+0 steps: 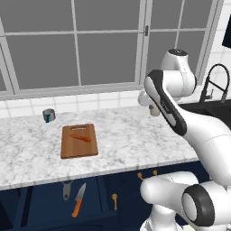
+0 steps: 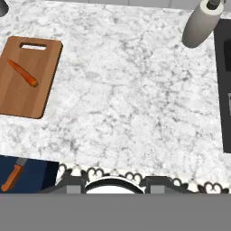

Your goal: Place the appropriate cutting tool for cutting the carrot skin on the cutting board.

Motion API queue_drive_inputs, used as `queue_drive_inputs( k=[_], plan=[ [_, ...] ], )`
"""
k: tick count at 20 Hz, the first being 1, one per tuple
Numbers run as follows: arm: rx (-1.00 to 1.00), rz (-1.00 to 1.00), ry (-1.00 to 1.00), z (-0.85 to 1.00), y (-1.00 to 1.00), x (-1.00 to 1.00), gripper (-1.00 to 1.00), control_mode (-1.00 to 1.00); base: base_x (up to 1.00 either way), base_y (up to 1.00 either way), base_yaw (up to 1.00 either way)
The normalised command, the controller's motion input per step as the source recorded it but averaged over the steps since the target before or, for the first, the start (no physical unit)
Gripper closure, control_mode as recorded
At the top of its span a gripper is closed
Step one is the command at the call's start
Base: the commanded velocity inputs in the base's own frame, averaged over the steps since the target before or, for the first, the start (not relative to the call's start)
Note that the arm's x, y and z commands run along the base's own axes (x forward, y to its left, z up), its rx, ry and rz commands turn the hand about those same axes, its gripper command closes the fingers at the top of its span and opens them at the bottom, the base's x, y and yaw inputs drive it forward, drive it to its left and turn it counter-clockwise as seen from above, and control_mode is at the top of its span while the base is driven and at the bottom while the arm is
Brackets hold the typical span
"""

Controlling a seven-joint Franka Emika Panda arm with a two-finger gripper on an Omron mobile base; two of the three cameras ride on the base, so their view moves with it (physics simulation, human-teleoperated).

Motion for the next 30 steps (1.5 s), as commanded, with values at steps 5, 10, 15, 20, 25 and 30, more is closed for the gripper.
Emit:
queue_drive_inputs(
  k=[5,10,15,20,25,30],
  plan=[
    [-0.01,0.01,0.00,-0.12,0.13,-0.42,-1.00,-1.00,0.00,0.00,0.00],
    [0.00,0.00,0.02,-0.37,0.93,-0.85,-1.00,-1.00,0.00,0.00,0.00],
    [0.00,-0.08,0.08,-0.52,1.00,-0.86,-1.00,-1.00,0.00,0.00,0.00],
    [0.00,-0.08,0.09,-0.53,1.00,-0.81,-1.00,-1.00,0.00,0.00,0.00],
    [0.00,-0.08,0.17,-0.41,1.00,-0.63,-1.00,-1.00,0.00,0.00,0.00],
    [0.00,-0.02,0.12,-0.38,0.80,-0.32,-1.00,-1.00,0.00,0.00,0.00]
  ],
)
